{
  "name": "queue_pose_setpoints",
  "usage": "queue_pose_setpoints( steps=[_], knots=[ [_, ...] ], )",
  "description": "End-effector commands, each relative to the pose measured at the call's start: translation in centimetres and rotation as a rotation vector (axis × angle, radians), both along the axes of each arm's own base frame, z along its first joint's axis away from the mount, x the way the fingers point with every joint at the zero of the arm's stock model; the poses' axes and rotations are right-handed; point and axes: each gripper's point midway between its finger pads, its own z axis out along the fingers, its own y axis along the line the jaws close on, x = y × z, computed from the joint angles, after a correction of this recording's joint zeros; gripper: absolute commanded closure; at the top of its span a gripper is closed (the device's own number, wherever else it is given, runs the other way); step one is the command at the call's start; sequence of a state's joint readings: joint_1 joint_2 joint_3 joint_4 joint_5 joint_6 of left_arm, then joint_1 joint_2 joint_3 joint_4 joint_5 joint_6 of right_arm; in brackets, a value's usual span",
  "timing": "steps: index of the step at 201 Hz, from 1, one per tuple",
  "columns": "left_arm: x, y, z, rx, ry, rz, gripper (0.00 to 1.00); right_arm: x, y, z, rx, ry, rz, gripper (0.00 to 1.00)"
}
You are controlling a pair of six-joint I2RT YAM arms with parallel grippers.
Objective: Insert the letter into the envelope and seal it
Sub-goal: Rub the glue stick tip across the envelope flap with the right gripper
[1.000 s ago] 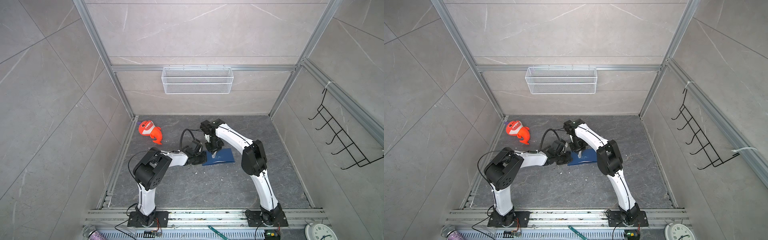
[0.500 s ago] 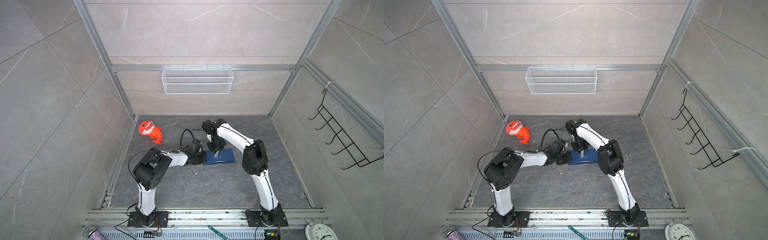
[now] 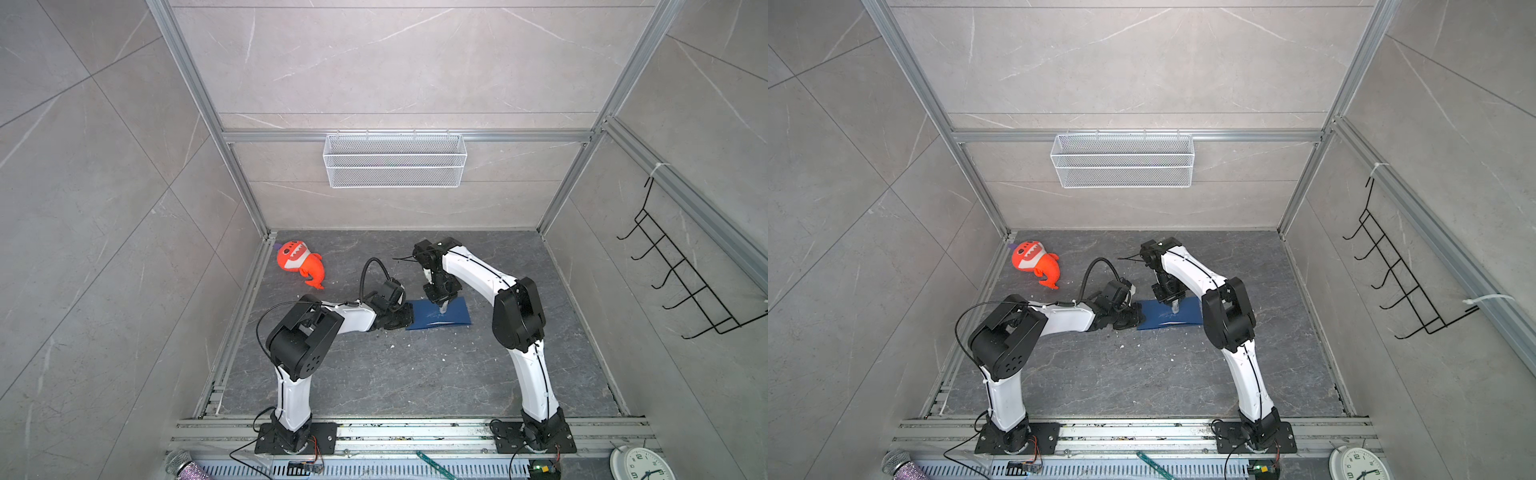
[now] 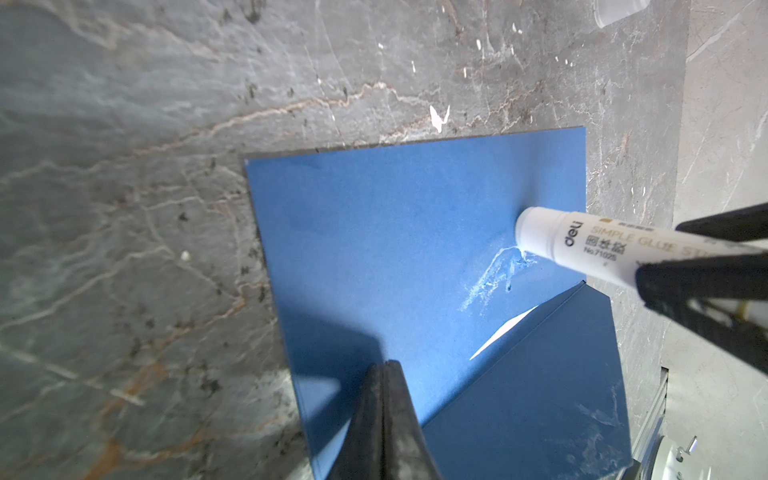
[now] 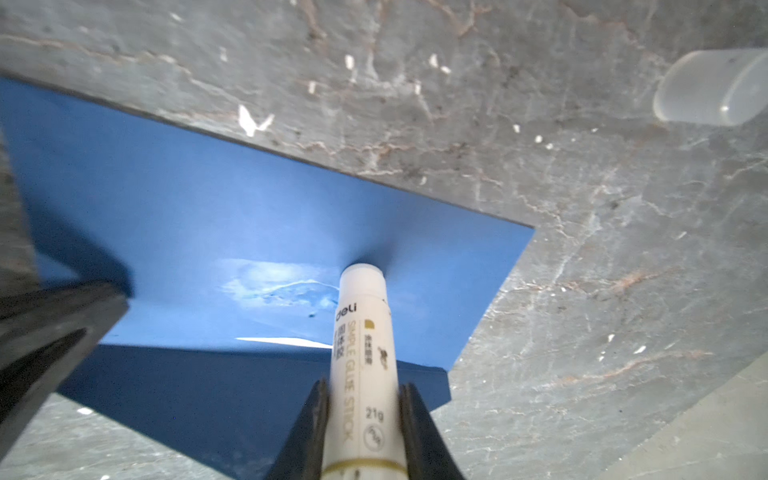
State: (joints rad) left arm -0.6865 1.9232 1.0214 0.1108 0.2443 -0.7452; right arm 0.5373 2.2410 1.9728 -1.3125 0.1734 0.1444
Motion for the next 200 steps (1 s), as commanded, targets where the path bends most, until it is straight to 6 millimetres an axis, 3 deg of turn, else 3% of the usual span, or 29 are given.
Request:
queue_pose_setpoints(
  steps=[1, 37, 86, 107, 141, 200],
  knots=[
    [-2.9, 3.6, -5.3, 0.171, 0.139, 0.035, 1.0, -0.2, -4.7, -0.8, -0.143, 0.031, -0.028, 1.0],
    [-2.8, 3.5, -5.1, 0.17, 0.134, 0.037, 1.0, 0.2, -3.9, 0.0, -0.08, 0.014, -0.056, 1.0],
    [-2.8, 3.5, -5.2, 0.174, 0.137, 0.036, 1.0, 1.4, -1.0, 7.2, 0.111, -0.149, -0.089, 1.0],
    [-2.8, 3.5, -5.3, 0.174, 0.138, 0.036, 1.0, 1.0, 0.3, 9.0, 0.174, -0.174, -0.082, 1.0],
    [-2.7, 3.2, -5.3, 0.172, 0.139, 0.033, 1.0, 0.1, 2.8, 8.4, 0.175, -0.142, -0.032, 1.0],
    [-2.7, 3.2, -5.2, 0.175, 0.137, 0.032, 1.0, -0.8, 4.5, 4.1, 0.094, -0.063, 0.021, 1.0]
  ],
)
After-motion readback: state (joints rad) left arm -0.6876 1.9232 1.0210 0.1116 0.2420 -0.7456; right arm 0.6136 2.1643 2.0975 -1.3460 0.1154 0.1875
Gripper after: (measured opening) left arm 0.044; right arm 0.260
